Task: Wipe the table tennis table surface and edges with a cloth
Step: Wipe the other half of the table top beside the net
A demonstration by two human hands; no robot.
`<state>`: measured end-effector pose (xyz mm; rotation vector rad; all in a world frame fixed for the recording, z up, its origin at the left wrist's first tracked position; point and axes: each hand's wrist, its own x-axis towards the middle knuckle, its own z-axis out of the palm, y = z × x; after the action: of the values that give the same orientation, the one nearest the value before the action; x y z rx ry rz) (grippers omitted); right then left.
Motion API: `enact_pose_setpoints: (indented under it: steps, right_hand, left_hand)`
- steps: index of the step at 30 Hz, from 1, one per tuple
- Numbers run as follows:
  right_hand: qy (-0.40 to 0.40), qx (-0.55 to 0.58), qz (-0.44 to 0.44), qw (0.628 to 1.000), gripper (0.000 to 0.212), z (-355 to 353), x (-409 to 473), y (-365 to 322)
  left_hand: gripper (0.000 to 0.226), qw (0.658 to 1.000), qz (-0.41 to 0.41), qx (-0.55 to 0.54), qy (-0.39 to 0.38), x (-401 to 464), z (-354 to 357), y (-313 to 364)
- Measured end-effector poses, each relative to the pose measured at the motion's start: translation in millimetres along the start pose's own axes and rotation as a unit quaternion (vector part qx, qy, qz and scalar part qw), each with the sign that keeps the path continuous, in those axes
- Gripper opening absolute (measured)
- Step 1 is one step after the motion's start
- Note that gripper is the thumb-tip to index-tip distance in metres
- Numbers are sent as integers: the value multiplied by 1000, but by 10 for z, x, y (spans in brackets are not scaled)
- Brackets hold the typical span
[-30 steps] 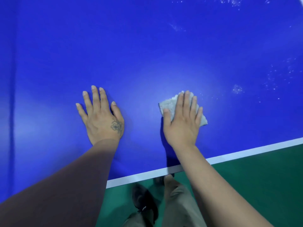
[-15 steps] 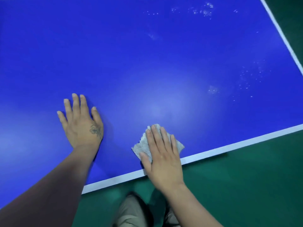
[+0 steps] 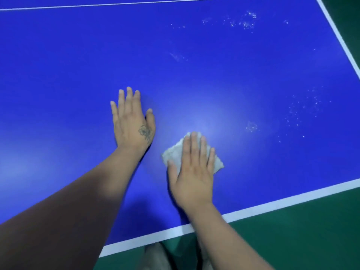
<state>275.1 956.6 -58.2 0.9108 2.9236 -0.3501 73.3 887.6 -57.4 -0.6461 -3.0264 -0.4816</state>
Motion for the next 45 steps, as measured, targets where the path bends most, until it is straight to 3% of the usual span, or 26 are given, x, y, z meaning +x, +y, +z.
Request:
enact_pose_setpoints:
  steps: [3,6,10,15,17,24,30,38,45]
  right_hand:
    - [-28,-4,-71,997,78,-9,-329,123]
    - [-29,-22,-83,996,80,-4,-486,436]
    - [-22,-14,-41,999,82,-110,-269,668]
    - [21,-9,101,995,82,-144,514,671]
    - [29,12,120,992,82,-140,873,528]
    - [-5,0,-14,1000,80,-127,1254,70]
    - [-38,-11,-124,991,77,-201,874,414]
    - [8,13,6,1000,83,-214,2024,318]
    - [7,26,-64,998,84,-166,2201,-27]
  left_hand:
    - [67,998,-16,55,-11,211,177,220]
    - [67,996,-32,81,-20,236,254,224]
    - [66,996,-38,80,-17,236,248,224]
    - [65,997,-37,74,-7,236,247,237]
    - [64,997,-37,75,-1,249,236,233]
    - [63,997,-33,70,17,248,267,232]
    - [62,996,-31,78,22,248,262,232]
    - [62,996,-34,69,33,251,250,249]
    - [60,997,-46,53,40,273,232,271]
